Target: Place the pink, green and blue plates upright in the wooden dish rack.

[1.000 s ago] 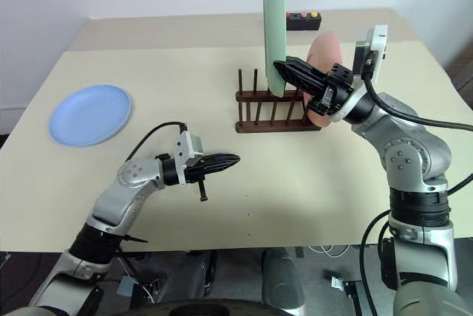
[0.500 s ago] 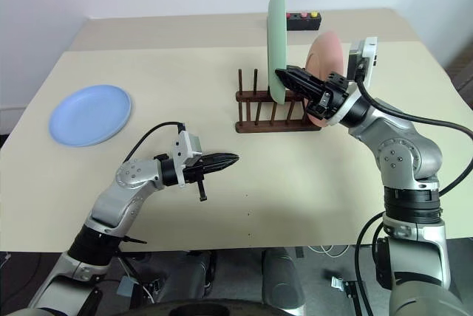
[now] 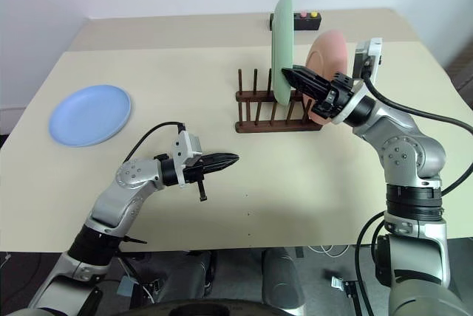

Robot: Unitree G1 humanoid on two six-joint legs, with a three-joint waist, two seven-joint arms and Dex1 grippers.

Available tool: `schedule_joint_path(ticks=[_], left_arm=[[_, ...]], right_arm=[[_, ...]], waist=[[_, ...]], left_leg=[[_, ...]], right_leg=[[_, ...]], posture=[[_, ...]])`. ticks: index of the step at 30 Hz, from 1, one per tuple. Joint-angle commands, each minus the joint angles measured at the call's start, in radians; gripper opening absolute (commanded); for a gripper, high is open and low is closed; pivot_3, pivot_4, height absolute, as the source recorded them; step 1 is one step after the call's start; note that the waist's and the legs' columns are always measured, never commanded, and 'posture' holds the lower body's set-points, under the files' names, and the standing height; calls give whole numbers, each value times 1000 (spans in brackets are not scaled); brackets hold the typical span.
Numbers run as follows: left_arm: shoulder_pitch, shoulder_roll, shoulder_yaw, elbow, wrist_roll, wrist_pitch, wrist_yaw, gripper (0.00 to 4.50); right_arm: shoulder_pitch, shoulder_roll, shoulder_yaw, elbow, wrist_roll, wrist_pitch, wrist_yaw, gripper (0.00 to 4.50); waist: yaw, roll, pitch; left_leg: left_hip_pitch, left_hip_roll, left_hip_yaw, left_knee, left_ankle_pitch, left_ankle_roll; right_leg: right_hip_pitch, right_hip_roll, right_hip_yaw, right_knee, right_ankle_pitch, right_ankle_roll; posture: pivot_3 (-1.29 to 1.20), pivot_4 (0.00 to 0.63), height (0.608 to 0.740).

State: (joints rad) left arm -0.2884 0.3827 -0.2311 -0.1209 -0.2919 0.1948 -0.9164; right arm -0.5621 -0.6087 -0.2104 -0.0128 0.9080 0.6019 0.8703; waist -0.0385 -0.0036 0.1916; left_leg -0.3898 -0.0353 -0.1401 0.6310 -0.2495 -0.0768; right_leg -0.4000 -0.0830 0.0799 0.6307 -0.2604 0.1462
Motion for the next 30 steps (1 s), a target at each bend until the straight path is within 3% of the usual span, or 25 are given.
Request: schedule_joint_path(ticks=[1, 3, 6, 13, 30], left_arm=[[-5, -2, 6, -29, -8, -6, -1, 2], [-4, -2, 6, -28, -8, -6, -1, 2], [-4, -2, 5, -29, -7, -6, 0, 2], [-3, -2, 4, -31, -8, -5, 1, 2], [-3, -4, 3, -31, -7, -5, 2, 2]], right_arm=[[-26, 3, -34, -12, 1, -8, 8, 33], [-25, 4, -35, -12, -1, -9, 7, 33], [-26, 4, -37, -11, -1, -8, 7, 952], [-24, 5, -41, -12, -13, -19, -7, 4448], [-32, -25, -23, -33, -125, -71, -13, 4448]], waist=[[0, 0, 0], [0, 0, 0], [0, 0, 0], [0, 0, 0], [0, 0, 0]], left_leg=[[0, 0, 0, 0, 0, 0], [0, 0, 0, 0, 0, 0], [0, 0, 0, 0, 0, 0], [0, 0, 0, 0, 0, 0], [0, 0, 0, 0, 0, 0]], right_leg=[[0, 0, 0, 0, 0, 0], [0, 0, 0, 0, 0, 0], [0, 0, 0, 0, 0, 0], [0, 0, 0, 0, 0, 0], [0, 0, 0, 0, 0, 0]], posture=[[0, 150, 740], [0, 150, 740], [0, 150, 740], [0, 150, 740], [0, 150, 740]])
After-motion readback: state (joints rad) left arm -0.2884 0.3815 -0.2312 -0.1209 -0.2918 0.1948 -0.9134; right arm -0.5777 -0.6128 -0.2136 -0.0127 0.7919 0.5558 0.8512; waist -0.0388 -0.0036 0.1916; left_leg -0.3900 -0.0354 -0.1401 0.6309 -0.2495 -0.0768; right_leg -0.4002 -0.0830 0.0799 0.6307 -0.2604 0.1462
